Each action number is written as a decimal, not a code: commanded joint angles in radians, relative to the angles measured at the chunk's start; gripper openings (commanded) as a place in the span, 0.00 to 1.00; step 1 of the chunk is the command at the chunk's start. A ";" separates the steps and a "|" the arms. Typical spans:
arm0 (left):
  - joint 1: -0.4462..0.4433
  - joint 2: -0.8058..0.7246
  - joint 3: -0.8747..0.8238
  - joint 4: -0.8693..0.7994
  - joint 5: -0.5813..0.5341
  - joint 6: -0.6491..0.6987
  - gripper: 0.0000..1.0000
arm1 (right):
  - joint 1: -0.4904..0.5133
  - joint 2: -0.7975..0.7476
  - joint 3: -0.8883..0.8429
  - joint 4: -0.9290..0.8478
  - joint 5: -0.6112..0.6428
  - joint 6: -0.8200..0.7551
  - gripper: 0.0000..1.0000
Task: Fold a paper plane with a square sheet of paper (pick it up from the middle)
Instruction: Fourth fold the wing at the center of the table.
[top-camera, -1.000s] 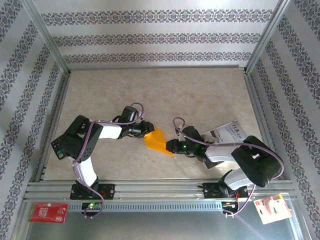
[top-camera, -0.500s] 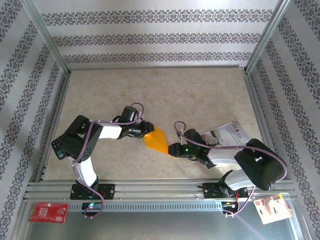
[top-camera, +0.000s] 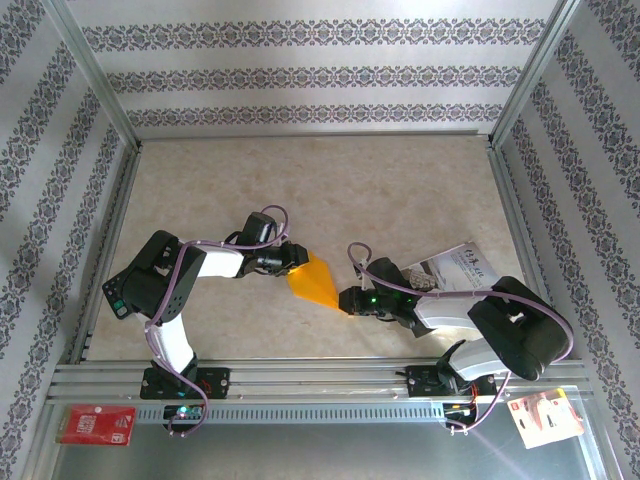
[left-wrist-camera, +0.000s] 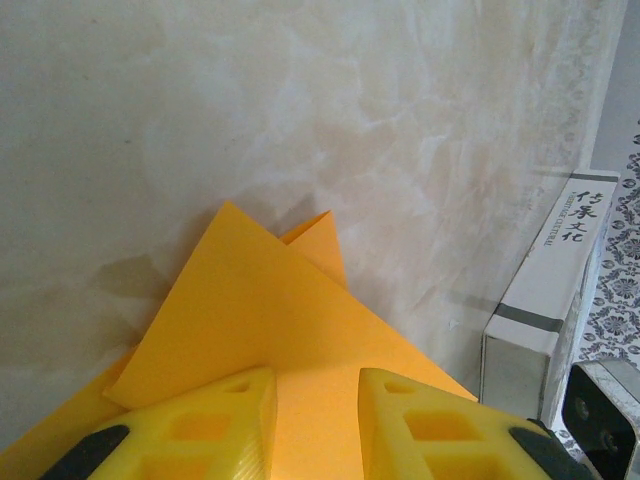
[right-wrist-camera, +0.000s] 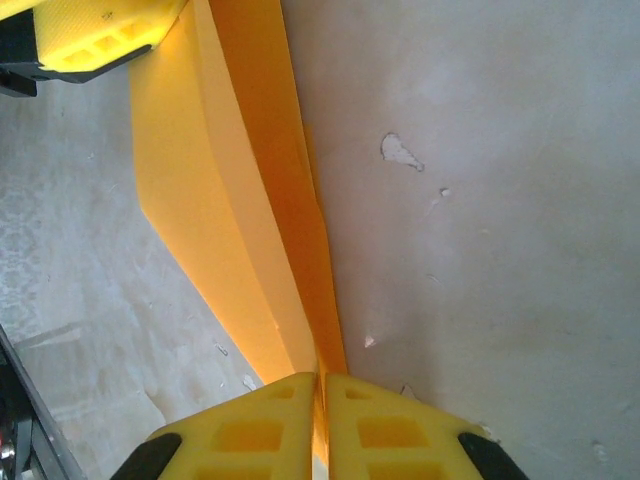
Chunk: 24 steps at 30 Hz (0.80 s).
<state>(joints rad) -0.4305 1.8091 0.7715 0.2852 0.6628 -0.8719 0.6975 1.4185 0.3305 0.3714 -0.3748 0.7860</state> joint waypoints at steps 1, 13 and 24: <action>0.012 0.040 -0.010 -0.063 -0.028 0.034 0.27 | -0.008 0.014 0.007 -0.053 0.030 -0.011 0.11; 0.012 0.037 -0.003 -0.078 -0.032 0.044 0.27 | -0.024 0.045 0.049 -0.075 0.016 -0.013 0.05; 0.013 0.039 -0.002 -0.087 -0.037 0.049 0.27 | -0.028 -0.022 0.028 -0.082 -0.020 -0.044 0.18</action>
<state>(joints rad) -0.4301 1.8095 0.7727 0.2817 0.6632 -0.8619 0.6762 1.4246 0.3664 0.3161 -0.4057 0.7761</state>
